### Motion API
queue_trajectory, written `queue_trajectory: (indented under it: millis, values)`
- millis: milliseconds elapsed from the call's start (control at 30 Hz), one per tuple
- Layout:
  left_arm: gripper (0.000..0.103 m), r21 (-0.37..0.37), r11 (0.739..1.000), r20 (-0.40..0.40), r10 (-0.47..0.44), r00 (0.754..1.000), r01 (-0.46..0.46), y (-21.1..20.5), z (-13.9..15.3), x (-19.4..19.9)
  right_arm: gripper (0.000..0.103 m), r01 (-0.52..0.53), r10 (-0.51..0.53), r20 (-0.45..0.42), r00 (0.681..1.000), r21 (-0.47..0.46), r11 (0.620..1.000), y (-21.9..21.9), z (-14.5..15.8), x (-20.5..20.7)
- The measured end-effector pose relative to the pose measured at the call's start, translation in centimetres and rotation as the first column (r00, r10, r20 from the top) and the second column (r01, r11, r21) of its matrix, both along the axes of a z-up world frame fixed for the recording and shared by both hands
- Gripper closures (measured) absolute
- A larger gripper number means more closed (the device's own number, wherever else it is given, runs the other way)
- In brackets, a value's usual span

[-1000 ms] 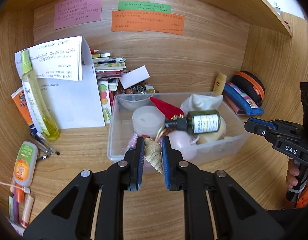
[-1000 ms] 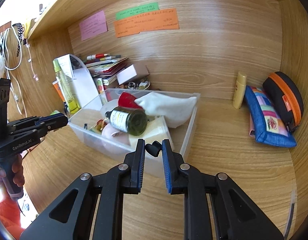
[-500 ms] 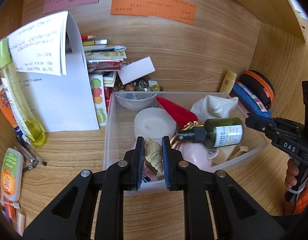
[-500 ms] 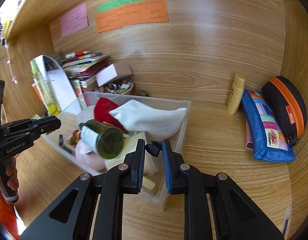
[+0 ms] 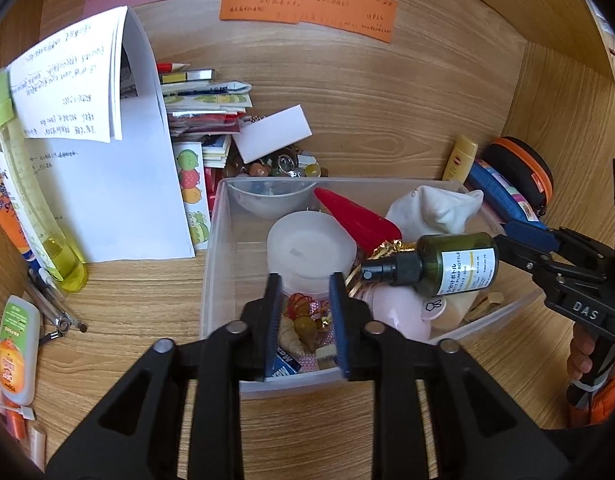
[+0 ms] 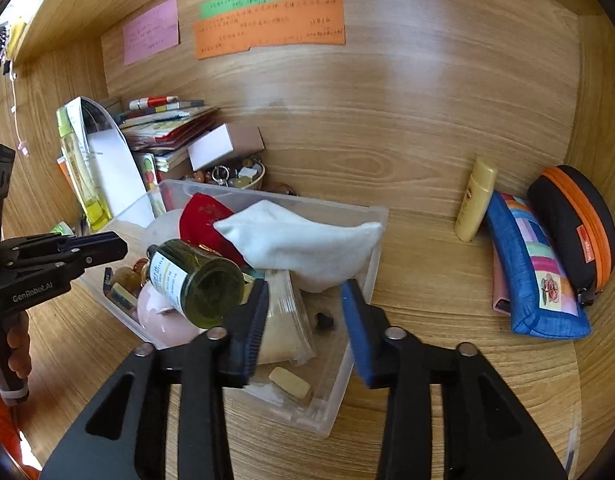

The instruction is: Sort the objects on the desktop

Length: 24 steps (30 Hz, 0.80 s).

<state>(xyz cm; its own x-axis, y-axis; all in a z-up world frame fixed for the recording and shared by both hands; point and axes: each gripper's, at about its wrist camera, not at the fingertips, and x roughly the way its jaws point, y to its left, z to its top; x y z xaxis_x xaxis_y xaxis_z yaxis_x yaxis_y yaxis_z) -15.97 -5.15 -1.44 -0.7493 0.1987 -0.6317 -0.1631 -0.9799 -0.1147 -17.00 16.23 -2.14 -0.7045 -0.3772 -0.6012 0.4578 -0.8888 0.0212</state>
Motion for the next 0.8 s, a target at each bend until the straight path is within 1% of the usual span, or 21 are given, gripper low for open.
queue_trajectory:
  millis: [33,67,100,167,300,367,400,433,467,500,533,633,700,800]
  values:
    - [0.072,-0.003,1.0,-0.006,0.004,1.0,-0.004,0.0,0.2,0.2,0.058,0.004,-0.004,-0.009,1.0,-0.004,1.0,0.1,0.2,0.2]
    - [0.066,-0.005,1.0,-0.011,0.007,1.0,-0.007,0.1,0.3,0.3,0.052,0.009,-0.009,-0.017,1.0,-0.006,1.0,0.1,0.3,0.3]
    - [0.063,-0.008,1.0,-0.017,0.01,1.0,-0.01,0.1,0.5,0.5,0.049,0.013,-0.013,-0.026,1.0,-0.007,1.0,0.2,0.4,0.4]
    - [0.054,-0.024,1.0,-0.036,0.018,0.999,-0.019,0.2,0.8,1.0,0.047,0.021,-0.022,-0.046,0.999,-0.012,1.0,0.3,0.8,0.8]
    - [0.047,-0.047,0.999,-0.068,0.019,0.997,-0.023,0.6,1.5,2.1,0.038,0.03,-0.03,-0.073,0.997,-0.001,1.0,0.4,1.2,1.7]
    - [0.039,-0.059,0.998,-0.083,0.022,0.996,-0.027,0.8,1.8,2.7,0.036,0.027,-0.027,-0.085,0.996,0.006,1.0,0.4,1.4,2.3]
    - [0.036,-0.067,0.997,-0.092,0.025,0.995,-0.031,0.9,2.0,3.1,0.033,0.026,-0.025,-0.09,0.996,0.01,1.0,0.4,1.5,2.6]
    - [0.031,-0.072,0.997,-0.099,0.025,0.995,-0.033,1.0,2.1,3.3,0.03,0.024,-0.023,-0.096,0.995,0.014,1.0,0.4,1.6,2.9]
    - [0.029,-0.078,0.996,-0.11,0.026,0.994,-0.035,1.1,2.3,3.7,0.021,0.014,-0.012,-0.101,0.995,0.017,1.0,0.4,1.8,3.3]
    - [0.028,-0.084,0.996,-0.119,0.026,0.993,-0.036,1.2,2.5,4.0,0.016,0.015,-0.013,-0.106,0.994,0.019,1.0,0.4,1.9,3.6]
    - [0.025,-0.092,0.995,-0.126,0.027,0.992,-0.039,1.4,2.7,4.4,0.015,0.014,-0.012,-0.113,0.994,0.02,1.0,0.5,2.0,4.0]
    - [0.006,-0.108,0.993,-0.143,0.041,0.989,-0.057,1.7,3.2,5.4,0.012,0.01,-0.007,-0.128,0.992,0.023,1.0,0.6,2.4,5.1]
    - [0.005,-0.113,0.991,-0.154,0.047,0.987,-0.065,1.9,3.5,6.1,0.006,0.01,-0.007,-0.128,0.992,0.021,1.0,0.7,2.7,5.8]
    - [0.003,-0.125,0.989,-0.167,0.061,0.984,-0.083,2.0,3.9,7.1,0.002,0.004,-0.004,-0.13,0.991,-0.005,1.0,1.3,3.2,6.8]
